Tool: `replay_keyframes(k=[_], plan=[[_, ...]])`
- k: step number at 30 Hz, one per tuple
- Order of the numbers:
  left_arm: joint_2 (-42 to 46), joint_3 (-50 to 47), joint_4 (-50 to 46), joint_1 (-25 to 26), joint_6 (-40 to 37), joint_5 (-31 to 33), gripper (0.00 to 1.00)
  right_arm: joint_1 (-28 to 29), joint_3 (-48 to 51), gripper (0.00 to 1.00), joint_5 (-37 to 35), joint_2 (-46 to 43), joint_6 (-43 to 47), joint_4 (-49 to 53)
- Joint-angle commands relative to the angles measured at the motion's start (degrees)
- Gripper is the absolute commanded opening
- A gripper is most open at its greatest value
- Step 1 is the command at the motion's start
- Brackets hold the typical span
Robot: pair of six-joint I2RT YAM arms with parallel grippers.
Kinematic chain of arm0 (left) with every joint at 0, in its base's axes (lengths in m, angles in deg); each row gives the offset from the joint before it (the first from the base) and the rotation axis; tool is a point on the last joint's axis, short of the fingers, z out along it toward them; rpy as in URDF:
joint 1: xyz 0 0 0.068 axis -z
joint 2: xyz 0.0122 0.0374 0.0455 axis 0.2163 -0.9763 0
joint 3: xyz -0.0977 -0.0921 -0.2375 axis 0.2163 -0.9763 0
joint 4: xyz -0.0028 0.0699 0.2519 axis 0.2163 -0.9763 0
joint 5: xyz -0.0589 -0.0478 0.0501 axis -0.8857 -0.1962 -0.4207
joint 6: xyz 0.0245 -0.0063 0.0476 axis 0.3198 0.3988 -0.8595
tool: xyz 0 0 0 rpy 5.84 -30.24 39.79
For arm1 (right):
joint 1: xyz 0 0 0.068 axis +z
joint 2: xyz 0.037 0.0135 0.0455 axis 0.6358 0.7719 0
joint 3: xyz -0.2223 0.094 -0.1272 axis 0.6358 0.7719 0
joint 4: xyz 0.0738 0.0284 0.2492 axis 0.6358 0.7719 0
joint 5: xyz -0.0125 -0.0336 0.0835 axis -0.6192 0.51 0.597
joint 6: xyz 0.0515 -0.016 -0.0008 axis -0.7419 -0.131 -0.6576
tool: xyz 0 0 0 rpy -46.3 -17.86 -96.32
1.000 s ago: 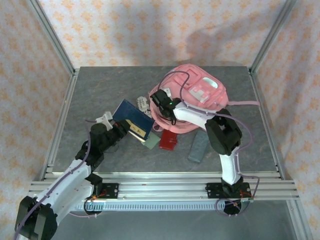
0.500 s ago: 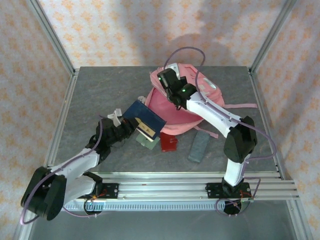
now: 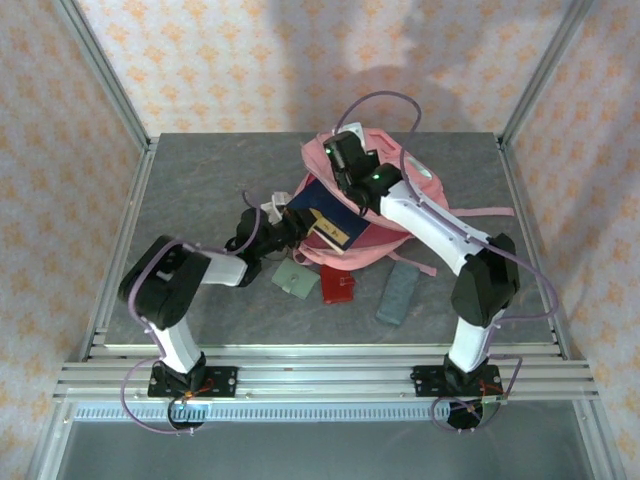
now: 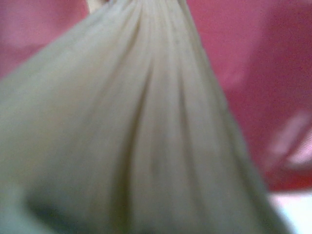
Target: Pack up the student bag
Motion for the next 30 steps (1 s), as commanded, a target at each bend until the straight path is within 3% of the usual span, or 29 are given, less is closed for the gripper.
replay_keyframes(k=[1, 23, 24, 28, 30], plan=[[-3.9, 6.1, 10.1, 1.7, 4.1, 0.7, 0.0, -1.0, -1.7, 0.0, -0.2, -5.4, -2.0, -6.4], [-30.7, 43.8, -7.2, 8.1, 1.7, 7.4, 0.0, -2.1, -1.2, 0.0, 6.7, -6.1, -4.6, -7.8], [-31.7, 45.6, -8.8, 8.3, 1.4, 7.9, 0.04, -2.1, -1.1, 0.0, 6.8, -6.2, -4.7, -7.8], [-34.4, 50.6, -13.8, 8.7, 0.9, 7.0, 0.51, -2.1, 0.1, 0.0, 6.2, -6.7, -4.8, -8.1], [-33.0, 48.6, -13.1, 8.7, 0.6, 6.6, 0.64, -2.1, 0.9, 0.0, 6.0, -7.2, -4.9, -8.3]])
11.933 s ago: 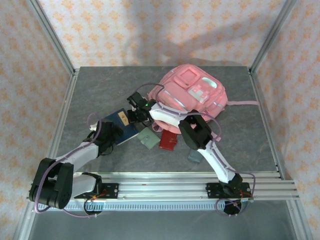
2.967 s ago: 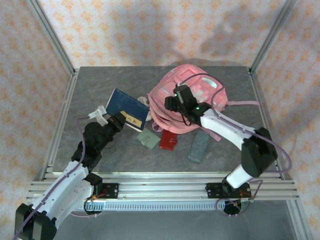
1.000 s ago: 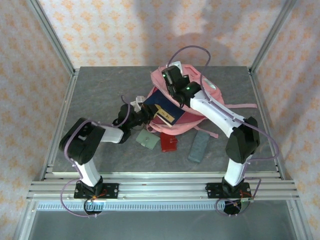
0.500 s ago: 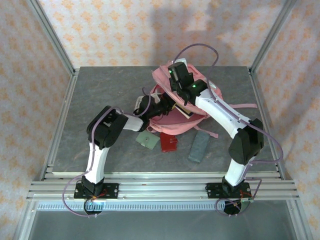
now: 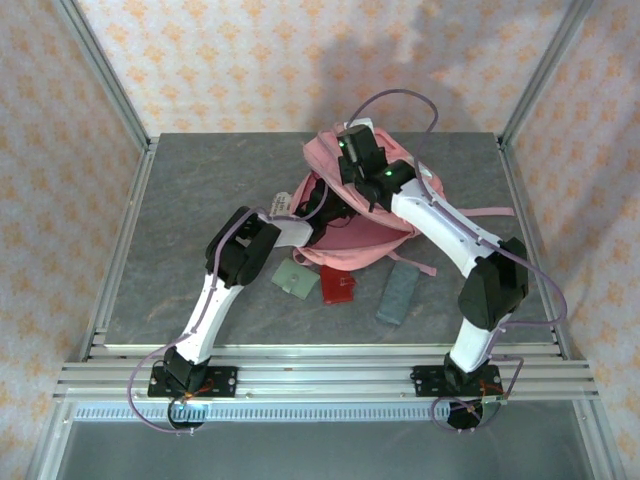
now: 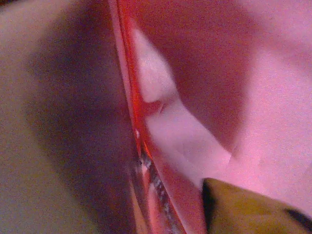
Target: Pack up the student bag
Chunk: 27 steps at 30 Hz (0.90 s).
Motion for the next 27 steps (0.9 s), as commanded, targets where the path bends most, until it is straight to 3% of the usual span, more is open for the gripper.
replay_keyframes(k=[1, 6, 16, 19, 27], plan=[[2.2, -1.0, 0.5, 0.4, -0.9, 0.0, 0.67, 0.2, 0.2, 0.0, -1.4, -5.2, -1.9, -7.8], [10.4, -14.4, 7.3, -0.2, 0.3, -1.5, 0.72, -0.2, 3.7, 0.0, -1.6, -6.3, -2.7, -9.3], [33.1, -43.1, 16.8, -0.9, 1.1, -3.2, 0.71, -0.9, 8.6, 0.0, 1.7, -7.9, -5.7, -10.5], [40.3, -49.0, 12.9, -1.0, -1.2, -2.2, 0.7, -0.8, 9.9, 0.0, 5.6, -8.3, -7.6, -11.1], [58.9, -59.0, -8.9, -0.5, -10.8, 6.3, 0.61, 1.2, 10.4, 0.0, 11.8, -3.9, -11.0, -10.3]])
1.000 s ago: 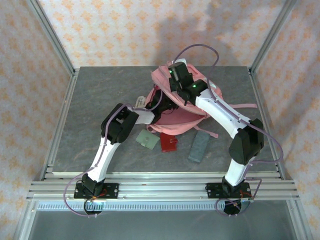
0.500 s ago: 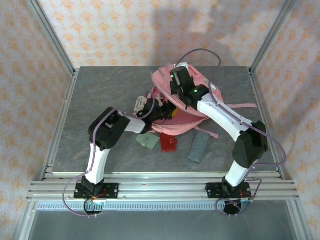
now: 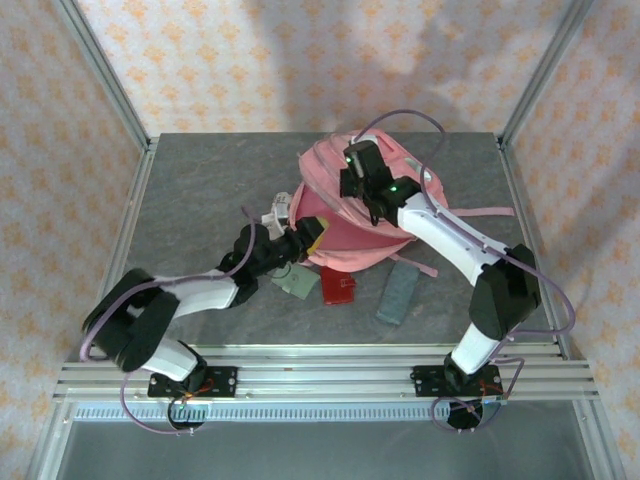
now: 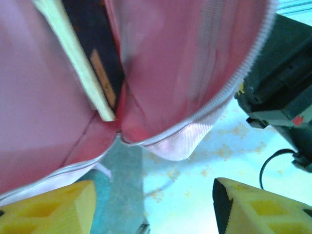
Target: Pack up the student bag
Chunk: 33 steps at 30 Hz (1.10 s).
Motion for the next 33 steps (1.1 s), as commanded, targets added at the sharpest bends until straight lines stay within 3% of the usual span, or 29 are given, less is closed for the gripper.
replay_keyframes(k=[1, 2, 6, 11, 16, 20, 26, 29, 33], plan=[[6.3, -2.5, -12.4, 0.0, -6.1, 5.5, 0.61, 2.0, -0.9, 0.0, 3.2, 1.4, -3.3, -2.6], [8.3, -2.8, -15.6, 0.0, -7.4, 6.8, 0.61, 2.7, -0.8, 0.0, 3.7, 2.1, -3.4, -2.1], [13.2, -1.9, -25.5, 0.0, -11.7, 10.7, 0.65, 3.0, 1.9, 0.34, 12.3, 1.7, -6.1, -2.1], [12.6, -0.7, -30.3, 1.6, -14.1, 10.9, 0.69, 0.6, 7.7, 0.5, 12.6, -5.9, -9.2, -2.1], [9.7, -0.5, -33.1, 4.5, -15.4, 12.2, 0.69, -6.8, 15.7, 0.53, 9.4, -14.3, -12.8, 0.7], [7.3, 0.6, -34.2, 6.4, -16.4, 14.9, 0.68, -16.1, 25.1, 0.56, 8.1, -20.7, -17.2, 0.8], [0.9, 3.8, -32.0, 6.9, -18.4, 18.6, 0.65, -31.8, 38.3, 0.61, 15.7, -24.8, -23.0, -6.7], [-2.0, 6.2, -31.4, 6.9, -19.5, 20.3, 0.56, -35.8, 40.5, 0.61, 21.1, -22.2, -24.4, -11.0], [-4.5, 8.7, -31.2, 6.7, -20.5, 22.0, 0.3, -38.3, 41.2, 0.56, 27.7, -17.3, -25.5, -16.8]])
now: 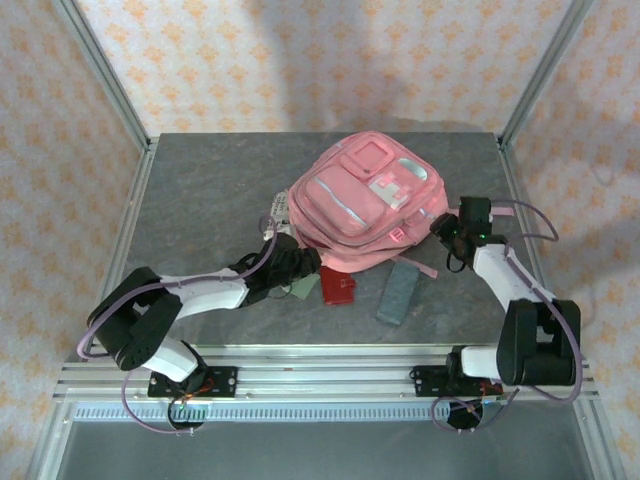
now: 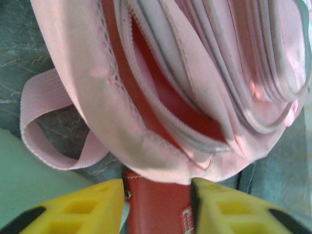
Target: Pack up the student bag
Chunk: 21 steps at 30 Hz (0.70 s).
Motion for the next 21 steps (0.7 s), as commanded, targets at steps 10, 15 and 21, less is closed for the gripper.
replay_keyframes(k=[10, 15, 21], plan=[[-5.2, 10.1, -1.6, -4.8, -7.0, 4.5, 0.0, -1.5, -1.9, 0.3, 16.0, 12.8, -6.9, -18.3], [-8.1, 13.4, -3.3, -6.3, -9.3, 4.3, 0.0, -1.5, -1.3, 0.0, 18.6, 13.0, -7.9, -20.3], [-10.7, 15.2, -3.5, -7.0, -11.2, 4.4, 0.0, -1.5, -0.9, 0.0, 23.5, 9.7, -10.4, -22.4]])
